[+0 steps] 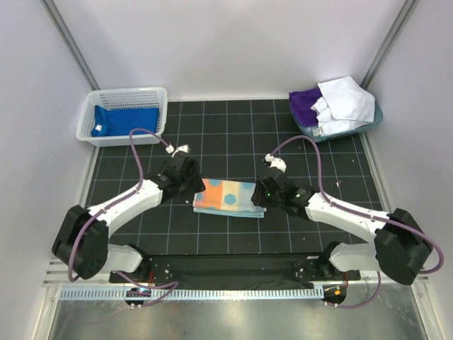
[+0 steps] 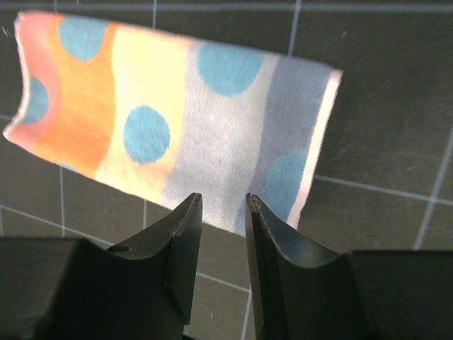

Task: Fold and stack the towels
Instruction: Fold the towel

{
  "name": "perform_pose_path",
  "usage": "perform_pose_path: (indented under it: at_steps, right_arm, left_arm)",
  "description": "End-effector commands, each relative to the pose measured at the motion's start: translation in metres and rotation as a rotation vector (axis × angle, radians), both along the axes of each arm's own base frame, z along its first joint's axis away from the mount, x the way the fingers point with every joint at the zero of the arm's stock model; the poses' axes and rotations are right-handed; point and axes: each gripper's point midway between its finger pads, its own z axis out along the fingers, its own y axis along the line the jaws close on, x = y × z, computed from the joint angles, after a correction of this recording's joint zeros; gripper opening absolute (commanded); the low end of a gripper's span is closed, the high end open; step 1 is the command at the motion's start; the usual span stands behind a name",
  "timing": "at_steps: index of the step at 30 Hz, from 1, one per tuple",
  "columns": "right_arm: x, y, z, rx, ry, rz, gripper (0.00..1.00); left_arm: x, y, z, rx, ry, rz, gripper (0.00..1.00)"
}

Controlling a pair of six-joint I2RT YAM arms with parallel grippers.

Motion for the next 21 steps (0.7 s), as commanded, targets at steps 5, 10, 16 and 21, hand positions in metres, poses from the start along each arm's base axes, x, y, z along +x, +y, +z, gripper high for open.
perform_pose_path:
  at_steps: [5, 10, 16, 21]
  right_arm:
    - [-0.022, 0.001, -0.050, 0.007, 0.090, -0.035, 0.36]
    - [-0.031, -0.011, -0.070, -0.025, 0.123, -0.060, 0.36]
    - [-0.030, -0.022, -0.071, -0.065, 0.112, -0.091, 0.36]
    - [-0.030, -0.030, -0.071, -0.090, 0.106, -0.121, 0.36]
  left_arm:
    - [-0.025, 0.015, -0.043, 0.087, 0.117, 0.021, 0.40]
    - [-0.035, 0.022, -0.068, 0.132, 0.174, 0.023, 0.36]
    - [-0.038, 0.024, -0.079, 0.155, 0.201, 0.016, 0.34]
    - [-0.037, 0.014, -0.078, 0.147, 0.212, -0.025, 0.35]
